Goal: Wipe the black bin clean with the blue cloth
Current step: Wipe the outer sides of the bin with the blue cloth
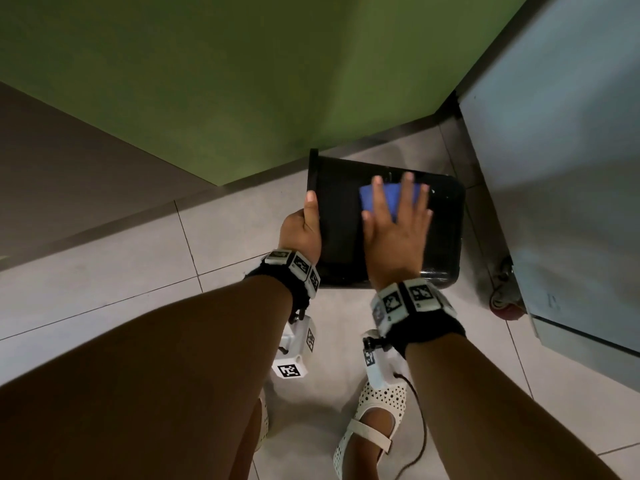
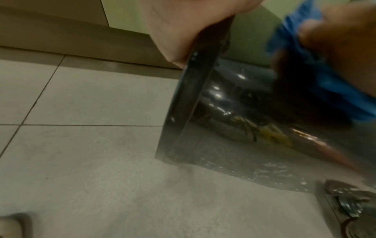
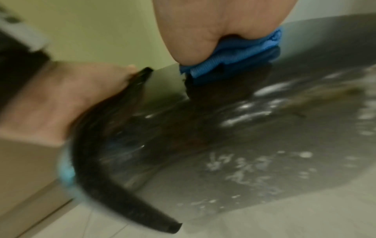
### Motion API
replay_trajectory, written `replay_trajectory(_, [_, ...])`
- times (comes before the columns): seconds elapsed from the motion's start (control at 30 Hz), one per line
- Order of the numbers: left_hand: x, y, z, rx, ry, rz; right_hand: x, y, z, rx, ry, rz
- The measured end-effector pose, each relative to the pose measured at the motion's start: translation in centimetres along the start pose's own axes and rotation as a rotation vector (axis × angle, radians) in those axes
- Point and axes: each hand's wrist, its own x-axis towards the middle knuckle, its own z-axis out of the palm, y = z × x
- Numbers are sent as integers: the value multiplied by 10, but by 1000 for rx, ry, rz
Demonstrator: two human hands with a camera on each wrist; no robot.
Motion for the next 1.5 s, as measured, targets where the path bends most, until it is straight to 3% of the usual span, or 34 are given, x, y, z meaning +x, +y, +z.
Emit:
replay_trajectory(0.1, [-2,-3,1,13,-9,-5,0,38,-10,63,88,246])
replay_trajectory(0.2, [-2,-3,1,17,-15,-14,12,51,-15,246,185,609])
replay_trajectory(0.27, [1,-2,1,14,-23,-29,20,41,-16,238,200,706])
replay_trajectory(0.33, [2,-1,1,15,-22,-29,20,19,-13,148,167,558])
replay_trajectory(0.5, [1,-1,-1,8,7,38,12,-49,4,75,43,-110])
replay_trajectory(0.6, [-2,-1,0,-12,28,25,29,-41,-1,57,-20,-271])
replay_trajectory(0.67, [-4,-2,2,-25,31,10,42,-16,-8,-15,12,-224])
replay_trajectory(0.83, [-9,3,3,-88,34,-28,54,43,-17,128,163,417])
replay_trajectory(0.9, [-8,2,1,-91,41,-37,55,38,-12,151,197,541])
replay_trajectory(0.97, [-6,1,0,-83,30,-31,49,20,-8,60,244,431])
replay_trajectory(1.1, [-3,3,1,-91,20,-26,9,-25,14,-49,101,-113])
replay_trajectory(1.17, [-3,1,2,-128,1,-78,-10,-37,23,-136,55,-260])
replay_trajectory(1.37, [-7,4,3,-204,-14,-184,-42,-9,31,-178,27,-434])
replay_trajectory(1.5, [-9,5,2,-188,-13,-128,-39,-14,32,-180,21,-378])
